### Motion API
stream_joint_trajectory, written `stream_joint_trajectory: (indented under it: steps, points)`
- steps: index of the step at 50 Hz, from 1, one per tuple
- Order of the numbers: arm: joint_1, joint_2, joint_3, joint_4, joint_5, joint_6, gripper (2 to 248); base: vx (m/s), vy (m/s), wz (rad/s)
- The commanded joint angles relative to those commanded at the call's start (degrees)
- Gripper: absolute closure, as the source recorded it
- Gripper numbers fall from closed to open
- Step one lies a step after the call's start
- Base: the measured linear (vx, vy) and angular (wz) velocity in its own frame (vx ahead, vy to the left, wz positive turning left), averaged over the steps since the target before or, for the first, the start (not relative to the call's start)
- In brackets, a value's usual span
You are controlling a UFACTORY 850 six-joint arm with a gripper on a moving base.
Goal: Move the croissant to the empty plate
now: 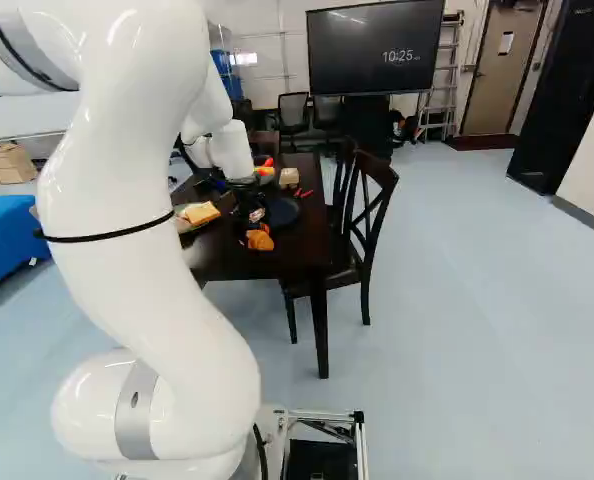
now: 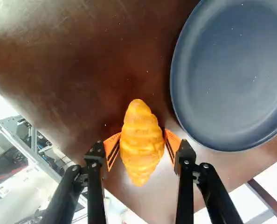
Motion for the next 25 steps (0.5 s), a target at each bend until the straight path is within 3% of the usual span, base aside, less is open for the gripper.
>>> stream_joint_trajectory:
  steps: [25]
  points:
    - [0.0,0.0,0.0,0.0,1.0,0.0,111,0.000,0.000,0.000]
